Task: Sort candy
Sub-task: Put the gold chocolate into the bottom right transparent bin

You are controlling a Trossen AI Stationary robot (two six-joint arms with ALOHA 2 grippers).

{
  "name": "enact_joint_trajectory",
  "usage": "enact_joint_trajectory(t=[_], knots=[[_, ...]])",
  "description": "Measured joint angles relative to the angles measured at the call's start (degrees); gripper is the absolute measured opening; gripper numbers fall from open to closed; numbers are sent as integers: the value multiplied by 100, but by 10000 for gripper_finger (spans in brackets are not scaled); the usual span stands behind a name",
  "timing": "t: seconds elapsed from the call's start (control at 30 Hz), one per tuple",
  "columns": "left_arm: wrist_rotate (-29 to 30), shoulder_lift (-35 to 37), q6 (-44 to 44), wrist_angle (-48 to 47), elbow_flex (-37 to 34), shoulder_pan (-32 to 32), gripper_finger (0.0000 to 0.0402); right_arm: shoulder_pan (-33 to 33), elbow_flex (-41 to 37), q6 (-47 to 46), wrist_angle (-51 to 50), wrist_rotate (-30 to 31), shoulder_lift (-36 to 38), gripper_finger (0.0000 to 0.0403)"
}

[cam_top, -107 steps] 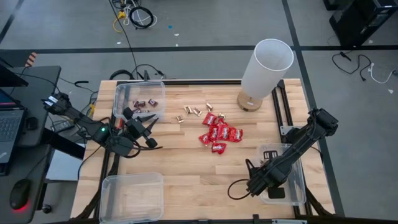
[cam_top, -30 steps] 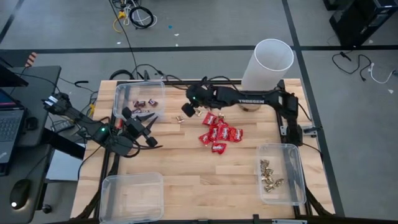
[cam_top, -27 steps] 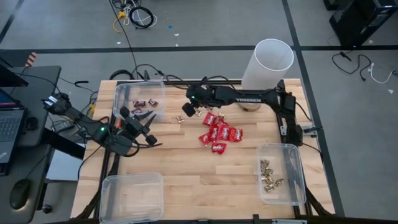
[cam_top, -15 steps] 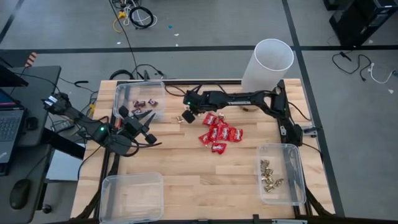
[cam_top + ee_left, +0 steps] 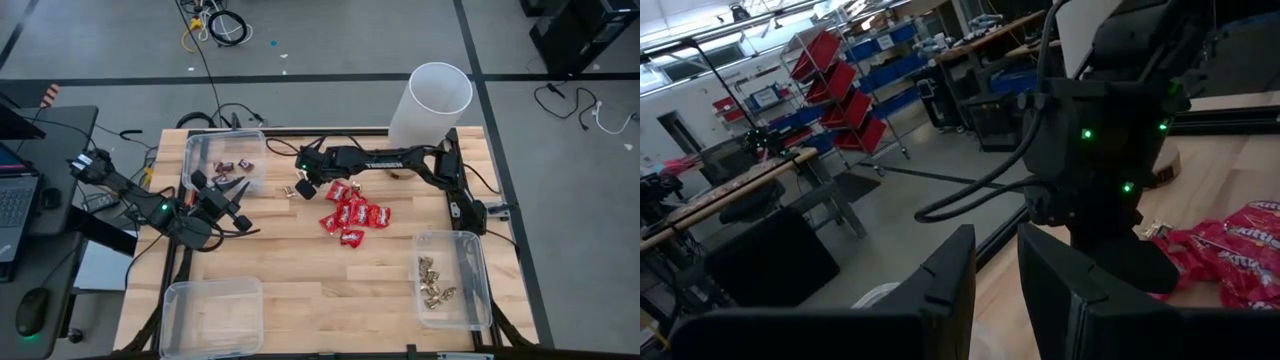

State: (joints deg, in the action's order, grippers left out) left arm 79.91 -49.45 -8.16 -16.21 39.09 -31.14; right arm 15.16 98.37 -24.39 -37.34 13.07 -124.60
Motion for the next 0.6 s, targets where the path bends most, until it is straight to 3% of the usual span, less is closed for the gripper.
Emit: enact_joint_trajectory(t=[0.33, 0.6], knots=[[-111, 0, -4, 0, 0, 0, 82, 0, -66, -333, 28, 71, 0, 149], [-109, 0, -4, 0, 0, -1, 82, 0, -546, -458, 562, 73, -13, 186]])
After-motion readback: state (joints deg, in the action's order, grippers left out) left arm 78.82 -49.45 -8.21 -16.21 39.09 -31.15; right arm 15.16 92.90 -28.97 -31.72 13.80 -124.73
